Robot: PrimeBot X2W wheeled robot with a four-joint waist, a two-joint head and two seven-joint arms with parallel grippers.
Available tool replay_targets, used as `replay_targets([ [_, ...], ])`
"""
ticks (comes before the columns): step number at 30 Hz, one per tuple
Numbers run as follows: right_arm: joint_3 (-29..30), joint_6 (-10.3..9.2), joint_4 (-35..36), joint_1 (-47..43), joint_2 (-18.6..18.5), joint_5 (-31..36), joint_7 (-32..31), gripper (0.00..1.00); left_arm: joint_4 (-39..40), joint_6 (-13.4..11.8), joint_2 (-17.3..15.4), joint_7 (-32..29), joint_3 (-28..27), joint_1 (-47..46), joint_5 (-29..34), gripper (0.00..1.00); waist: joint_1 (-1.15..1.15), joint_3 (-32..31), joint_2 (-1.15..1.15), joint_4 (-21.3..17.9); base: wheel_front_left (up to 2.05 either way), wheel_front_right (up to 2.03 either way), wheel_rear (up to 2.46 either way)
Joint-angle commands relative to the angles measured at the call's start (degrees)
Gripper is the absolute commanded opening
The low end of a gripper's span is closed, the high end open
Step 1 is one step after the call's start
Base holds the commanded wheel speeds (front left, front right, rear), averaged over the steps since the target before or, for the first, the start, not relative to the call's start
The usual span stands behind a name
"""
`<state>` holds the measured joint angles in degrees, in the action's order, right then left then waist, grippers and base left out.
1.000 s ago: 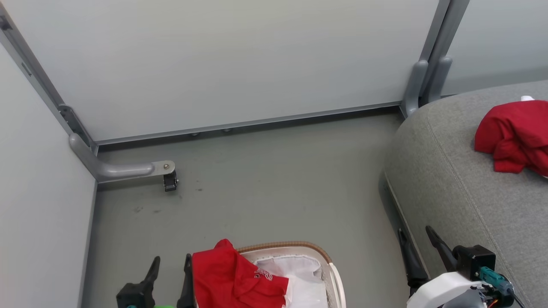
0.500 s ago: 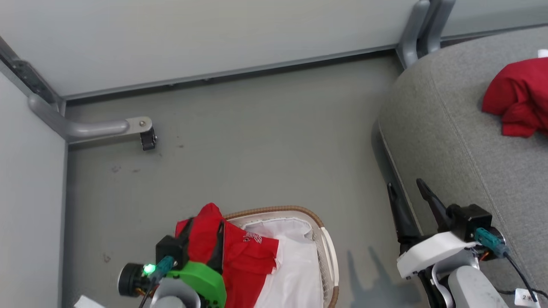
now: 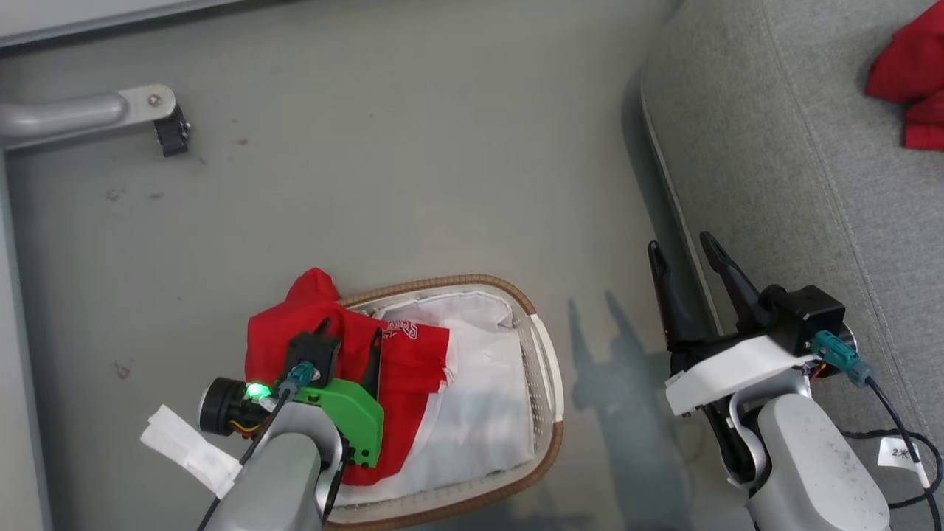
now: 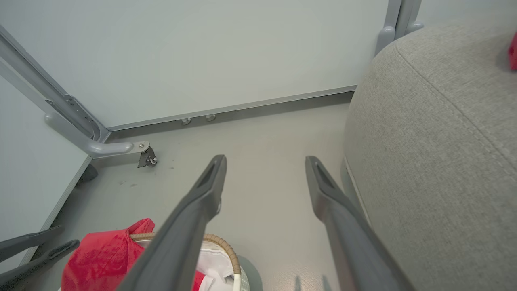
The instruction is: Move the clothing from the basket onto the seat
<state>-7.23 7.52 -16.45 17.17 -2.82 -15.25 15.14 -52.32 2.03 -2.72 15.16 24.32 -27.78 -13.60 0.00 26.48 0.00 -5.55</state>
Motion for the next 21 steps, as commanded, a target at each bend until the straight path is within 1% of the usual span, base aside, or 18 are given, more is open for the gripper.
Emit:
replay_targets([
  [1,-0.1,-0.06,0.2,1.3,-0.2,-0.4,0.0,1.0,-1.5,0.3,-0.3,0.0,1.0,-2.3,0.5,1.0,0.0,6.5,0.0,-2.6,0.0,0.0,0.0],
  [11,-1.3,-0.06,1.4,4.9,-0.2,-1.3,0.0,1.0,-14.3,-2.6,-0.3,-0.6,5.0,-10.1,-2.3,1.0,0.0,12.8,0.0,-4.1,0.0,0.0,0.0],
  [18,-1.7,-0.07,2.6,6.6,-0.2,-1.7,0.0,1.0,-18.6,-4.0,-0.3,-1.8,7.3,-14.0,-3.3,1.0,0.0,17.2,0.0,-4.5,0.0,0.0,0.0],
  [21,-1.9,-0.06,3.0,7.3,-0.2,-2.0,0.0,1.0,-19.7,-4.9,-0.4,-2.2,7.3,-15.5,-3.5,1.0,0.0,18.9,0.0,-4.9,0.0,0.0,0.0],
])
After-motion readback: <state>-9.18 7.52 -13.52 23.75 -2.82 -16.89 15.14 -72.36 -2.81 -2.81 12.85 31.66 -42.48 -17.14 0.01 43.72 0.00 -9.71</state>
